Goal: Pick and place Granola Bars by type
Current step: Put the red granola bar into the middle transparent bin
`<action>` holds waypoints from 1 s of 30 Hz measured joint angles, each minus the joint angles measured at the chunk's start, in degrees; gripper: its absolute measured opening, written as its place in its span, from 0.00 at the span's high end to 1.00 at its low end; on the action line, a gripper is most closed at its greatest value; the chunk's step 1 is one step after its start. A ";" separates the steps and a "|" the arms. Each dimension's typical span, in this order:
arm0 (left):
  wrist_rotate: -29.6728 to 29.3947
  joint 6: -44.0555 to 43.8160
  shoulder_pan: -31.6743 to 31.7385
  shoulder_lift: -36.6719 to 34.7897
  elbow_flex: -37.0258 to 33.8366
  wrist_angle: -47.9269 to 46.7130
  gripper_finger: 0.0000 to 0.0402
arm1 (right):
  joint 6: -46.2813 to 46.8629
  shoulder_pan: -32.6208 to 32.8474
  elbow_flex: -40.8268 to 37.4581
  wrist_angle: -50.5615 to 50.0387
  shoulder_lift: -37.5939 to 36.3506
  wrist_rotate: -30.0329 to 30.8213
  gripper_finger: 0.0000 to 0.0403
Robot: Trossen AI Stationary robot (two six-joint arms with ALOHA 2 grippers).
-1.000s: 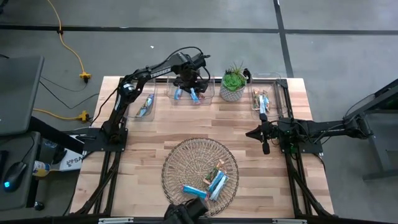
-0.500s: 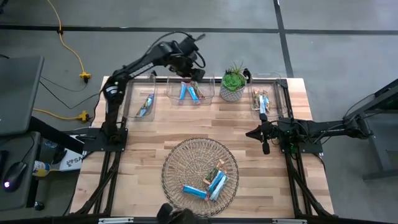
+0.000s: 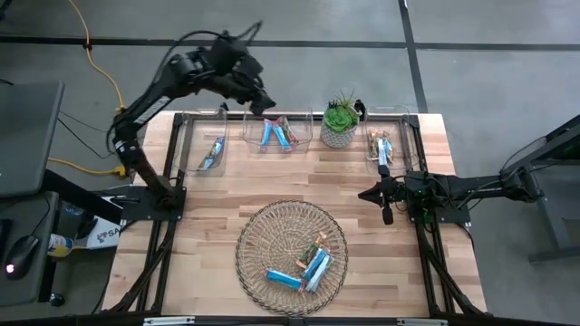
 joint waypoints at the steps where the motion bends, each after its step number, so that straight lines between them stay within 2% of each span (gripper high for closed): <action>1: 0.73 0.32 -0.33 -1.20 0.00 -0.04 0.42 | -0.02 0.00 0.00 0.02 0.02 0.00 0.97; 7: 3.77 3.42 -3.45 -7.84 -0.02 -0.34 0.42 | -0.02 0.00 0.00 0.00 0.01 0.00 0.97; 18: 9.43 1.64 -13.00 -15.90 -0.02 -3.49 0.42 | -0.02 0.00 0.00 0.00 0.00 0.01 0.97; 22: 7.56 0.44 -18.82 -17.33 -0.04 -4.77 0.42 | -0.02 0.00 0.00 0.00 0.01 0.00 0.97; 30: -0.69 0.15 -32.63 -17.90 -1.06 -5.01 0.42 | -0.02 0.00 0.00 0.01 0.01 0.00 0.97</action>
